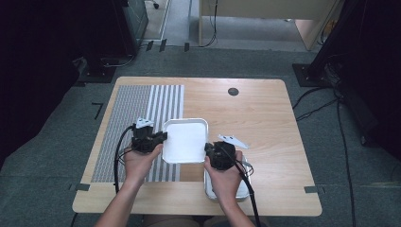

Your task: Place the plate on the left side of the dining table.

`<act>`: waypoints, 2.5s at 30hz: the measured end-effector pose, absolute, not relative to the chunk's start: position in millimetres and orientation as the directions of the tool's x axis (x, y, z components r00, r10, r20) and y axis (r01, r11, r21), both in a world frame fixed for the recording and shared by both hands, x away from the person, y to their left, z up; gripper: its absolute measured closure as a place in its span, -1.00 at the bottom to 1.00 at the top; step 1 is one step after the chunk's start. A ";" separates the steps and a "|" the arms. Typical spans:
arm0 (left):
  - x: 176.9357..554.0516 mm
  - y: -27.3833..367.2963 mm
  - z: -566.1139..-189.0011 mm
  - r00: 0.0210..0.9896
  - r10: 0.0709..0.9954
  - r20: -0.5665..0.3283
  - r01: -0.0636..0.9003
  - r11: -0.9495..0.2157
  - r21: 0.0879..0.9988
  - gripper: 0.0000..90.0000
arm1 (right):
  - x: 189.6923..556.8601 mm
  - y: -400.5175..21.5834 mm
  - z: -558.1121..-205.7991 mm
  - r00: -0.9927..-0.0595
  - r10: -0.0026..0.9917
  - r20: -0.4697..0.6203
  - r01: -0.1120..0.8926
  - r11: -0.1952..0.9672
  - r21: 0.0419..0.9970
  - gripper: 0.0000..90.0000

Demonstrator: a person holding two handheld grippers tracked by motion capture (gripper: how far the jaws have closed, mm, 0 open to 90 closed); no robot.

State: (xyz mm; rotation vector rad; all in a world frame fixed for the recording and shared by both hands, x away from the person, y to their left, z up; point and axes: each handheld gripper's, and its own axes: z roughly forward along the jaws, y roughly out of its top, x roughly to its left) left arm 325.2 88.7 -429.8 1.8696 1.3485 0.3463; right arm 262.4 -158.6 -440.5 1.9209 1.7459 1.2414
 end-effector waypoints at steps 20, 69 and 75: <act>360.1 148.7 -422.1 0.328 0.928 -0.175 0.676 -0.102 0.729 0.85 | 304.3 -95.0 -439.8 -0.119 0.883 0.453 0.716 -0.239 0.655 0.95; 468.2 218.2 -493.3 0.141 0.982 -0.129 0.788 -0.032 0.615 0.89 | 400.1 4.9 -507.4 -0.055 0.867 0.496 0.792 -0.265 0.550 0.87; 466.6 220.4 -493.4 0.145 0.981 -0.128 0.786 -0.035 0.618 0.85 | 401.7 3.3 -508.6 -0.100 0.866 0.490 0.774 -0.242 0.585 0.69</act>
